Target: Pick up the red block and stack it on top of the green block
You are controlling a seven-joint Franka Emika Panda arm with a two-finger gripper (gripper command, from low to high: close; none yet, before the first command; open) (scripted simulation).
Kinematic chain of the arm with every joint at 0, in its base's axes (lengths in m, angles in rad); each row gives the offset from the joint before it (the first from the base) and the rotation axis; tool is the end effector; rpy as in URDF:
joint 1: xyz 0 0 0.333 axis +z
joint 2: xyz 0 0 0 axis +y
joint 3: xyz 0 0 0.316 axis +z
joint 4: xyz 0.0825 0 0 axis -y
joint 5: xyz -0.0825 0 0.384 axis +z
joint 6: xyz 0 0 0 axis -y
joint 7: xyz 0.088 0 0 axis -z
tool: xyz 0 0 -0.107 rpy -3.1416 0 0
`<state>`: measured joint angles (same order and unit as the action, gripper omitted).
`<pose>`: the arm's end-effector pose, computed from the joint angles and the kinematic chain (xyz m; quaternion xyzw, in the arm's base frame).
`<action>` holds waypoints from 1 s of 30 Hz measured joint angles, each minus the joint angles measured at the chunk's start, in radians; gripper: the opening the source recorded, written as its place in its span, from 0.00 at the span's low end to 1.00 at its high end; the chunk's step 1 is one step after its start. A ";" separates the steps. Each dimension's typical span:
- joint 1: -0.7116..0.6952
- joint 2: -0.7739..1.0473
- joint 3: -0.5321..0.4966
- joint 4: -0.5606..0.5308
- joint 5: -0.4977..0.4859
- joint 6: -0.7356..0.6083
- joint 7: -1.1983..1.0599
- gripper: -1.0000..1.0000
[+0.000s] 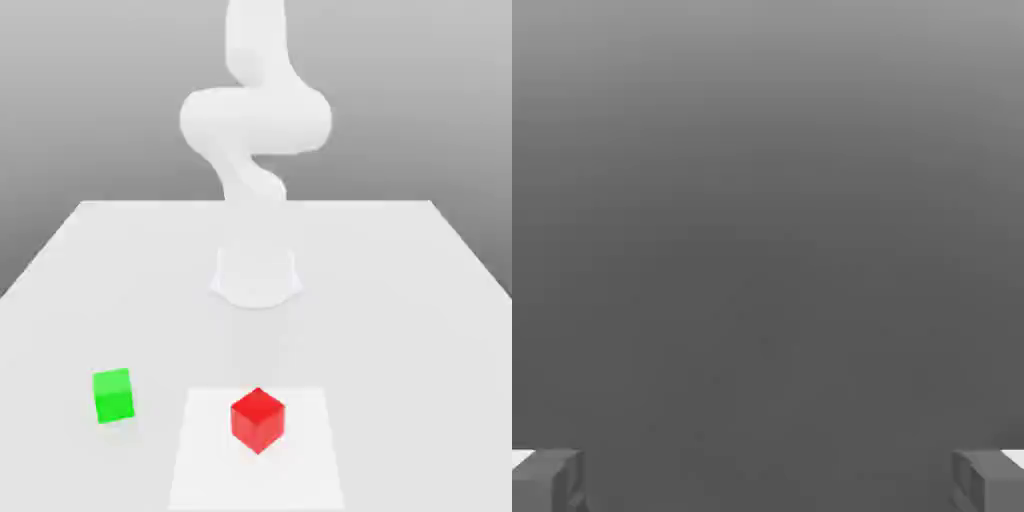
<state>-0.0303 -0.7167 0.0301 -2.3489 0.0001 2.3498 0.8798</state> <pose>0.3797 0.0036 0.6613 -0.8471 0.3988 -0.3221 0.1399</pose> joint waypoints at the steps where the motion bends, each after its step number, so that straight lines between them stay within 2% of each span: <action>1: -0.014 0.041 0.014 -0.023 0.000 0.024 0.039 0.50; 13: -0.139 0.487 0.141 -0.274 -0.020 0.285 0.475 0.50; 19: -0.151 0.703 0.154 -0.396 -0.015 0.414 0.676 0.50; 25: -0.103 0.919 0.085 -0.387 -0.107 0.588 0.775 0.50; 26: -0.086 0.954 0.064 -0.382 -0.122 0.618 0.787 0.00; 30: -0.087 0.954 0.065 -0.382 -0.123 0.619 0.788 0.00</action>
<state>-0.1170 0.2375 0.0946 -2.7313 -0.1232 2.9689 1.6679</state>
